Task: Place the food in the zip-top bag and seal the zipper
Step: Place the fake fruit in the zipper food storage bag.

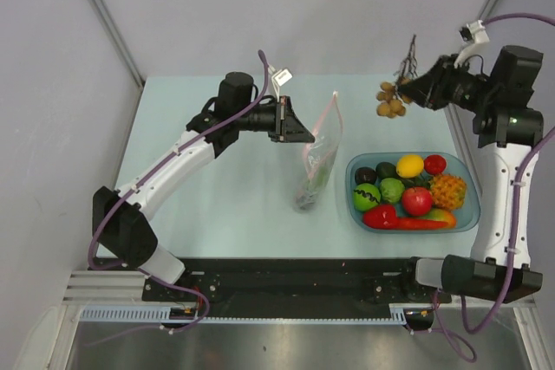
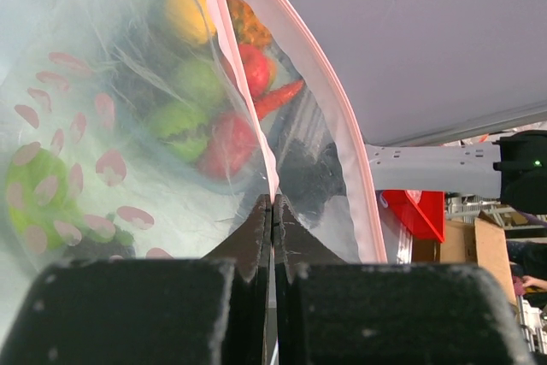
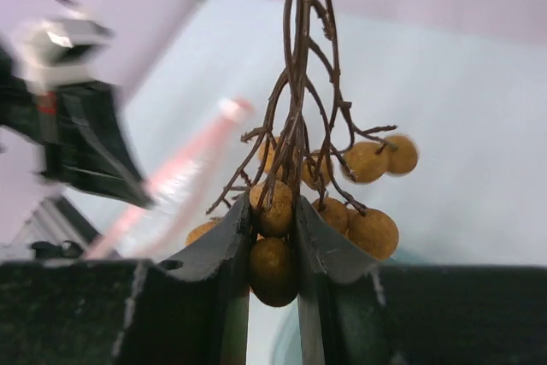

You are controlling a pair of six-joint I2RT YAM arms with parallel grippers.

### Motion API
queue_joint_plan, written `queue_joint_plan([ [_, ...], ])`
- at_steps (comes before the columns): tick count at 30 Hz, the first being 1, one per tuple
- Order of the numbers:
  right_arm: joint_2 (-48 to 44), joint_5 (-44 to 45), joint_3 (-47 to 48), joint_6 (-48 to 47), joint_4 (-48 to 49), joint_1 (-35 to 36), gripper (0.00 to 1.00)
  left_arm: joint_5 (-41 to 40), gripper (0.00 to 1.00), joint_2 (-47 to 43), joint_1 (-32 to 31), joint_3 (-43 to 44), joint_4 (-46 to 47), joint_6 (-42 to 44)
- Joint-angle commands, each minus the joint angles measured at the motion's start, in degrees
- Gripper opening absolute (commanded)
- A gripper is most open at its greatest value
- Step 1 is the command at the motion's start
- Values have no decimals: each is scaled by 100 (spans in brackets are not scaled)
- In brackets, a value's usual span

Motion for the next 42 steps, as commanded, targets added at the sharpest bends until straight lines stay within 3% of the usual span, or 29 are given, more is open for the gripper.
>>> queue_joint_plan([
  [1,-136,-354,97,2069,2421,862,0,96,0,63,-32,193,11,223],
  [8,163,-240,79,2730,3522,2190,0,193,0,54,-32,246,-59,293],
  [13,199,-451,-737,2898,3892,2710,0,316,0,11,-5,246,73,188],
  [17,-12,-416,-1291,2145,3392,2701,0,360,0,-103,56,185,169,48],
  [22,-363,-249,-1652,992,2075,2622,0,369,0,-174,100,185,178,29],
  [30,-786,322,-1512,-1054,641,2727,0,334,0,-113,126,229,152,-23],
  [37,-777,1289,-1073,-2549,-352,3509,0,307,0,19,118,369,126,-67],
  [42,-891,1974,-1081,-2929,-503,4097,0,202,0,46,161,334,169,-234],
])
